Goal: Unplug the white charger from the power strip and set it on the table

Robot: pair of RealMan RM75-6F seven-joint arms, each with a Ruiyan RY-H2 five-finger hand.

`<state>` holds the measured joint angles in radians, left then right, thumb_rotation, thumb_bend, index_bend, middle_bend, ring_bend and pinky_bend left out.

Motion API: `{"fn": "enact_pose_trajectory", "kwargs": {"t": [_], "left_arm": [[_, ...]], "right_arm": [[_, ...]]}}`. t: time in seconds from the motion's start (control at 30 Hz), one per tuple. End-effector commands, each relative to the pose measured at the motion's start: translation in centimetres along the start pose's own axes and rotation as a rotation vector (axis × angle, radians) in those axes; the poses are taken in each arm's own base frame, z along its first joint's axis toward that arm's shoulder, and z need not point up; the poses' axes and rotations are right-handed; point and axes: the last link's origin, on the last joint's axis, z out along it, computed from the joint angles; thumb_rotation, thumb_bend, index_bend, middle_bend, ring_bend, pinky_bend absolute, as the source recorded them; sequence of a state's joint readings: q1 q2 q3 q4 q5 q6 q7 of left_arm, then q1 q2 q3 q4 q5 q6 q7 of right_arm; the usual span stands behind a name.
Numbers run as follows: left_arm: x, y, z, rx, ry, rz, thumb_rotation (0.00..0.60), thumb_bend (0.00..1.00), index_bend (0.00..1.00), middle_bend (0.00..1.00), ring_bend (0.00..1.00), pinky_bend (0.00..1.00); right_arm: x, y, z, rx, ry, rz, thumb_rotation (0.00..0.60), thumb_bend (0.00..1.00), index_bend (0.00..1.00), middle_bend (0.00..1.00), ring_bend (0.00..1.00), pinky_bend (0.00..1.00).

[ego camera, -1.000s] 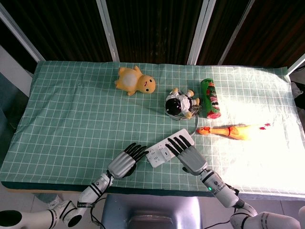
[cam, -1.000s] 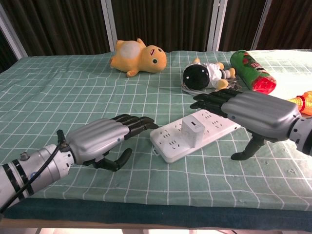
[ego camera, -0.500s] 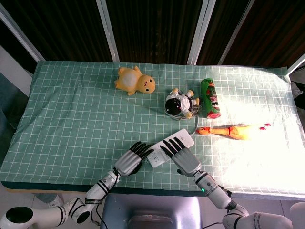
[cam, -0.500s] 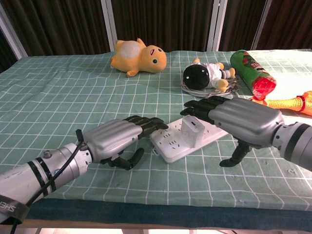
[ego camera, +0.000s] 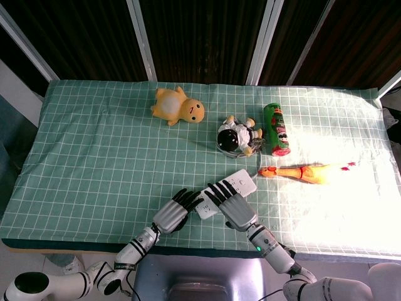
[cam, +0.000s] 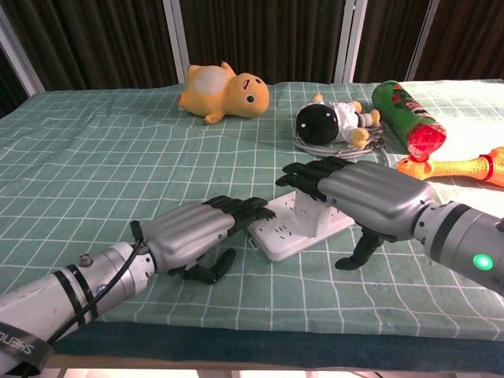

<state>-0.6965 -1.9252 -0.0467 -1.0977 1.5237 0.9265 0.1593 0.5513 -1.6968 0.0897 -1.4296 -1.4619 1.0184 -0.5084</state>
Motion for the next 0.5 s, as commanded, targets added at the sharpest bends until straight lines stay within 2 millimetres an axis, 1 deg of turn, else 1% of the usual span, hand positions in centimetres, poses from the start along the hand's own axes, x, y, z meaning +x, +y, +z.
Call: {"fn": "enact_pose_trajectory", "kwargs": {"t": [0.03,0.3,0.4,0.5], "left_arm": [[0.0,0.1,0.1,-0.002,-0.002,0.005,0.6,0.69,0.0,0.0,0.0,0.02],[-0.4,0.2,0.0,-0.008,-0.009,0.015,0.6,0.69,0.0,0.0,0.0,0.02],[-0.4,0.2,0.1,-0.007,-0.013,0.016,0.6,0.69,0.0,0.0,0.0,0.02],[-0.3,0.2,0.1,-0.01,-0.012,0.021,0.6,0.69,0.0,0.0,0.0,0.02]], "right_arm": [[-0.2,-0.2,0.3,-0.009,0.003,-0.01,0.6,0.21,0.14,0.07,0.0,0.09],[-0.6,-1.8,1.7,-0.001,0.037,-0.012,0.6,0.24,0.2,0.12,0.01,0.14],[-0.7,-2.2,2.1,-0.001,0.057,-0.02,0.6,0.25,0.25,0.16,0.05,0.18],[-0.7,-2.2,2.2,-0.005,0.074,-0.03,0.6,0.27,0.28,0.19,0.06,0.2]]}}
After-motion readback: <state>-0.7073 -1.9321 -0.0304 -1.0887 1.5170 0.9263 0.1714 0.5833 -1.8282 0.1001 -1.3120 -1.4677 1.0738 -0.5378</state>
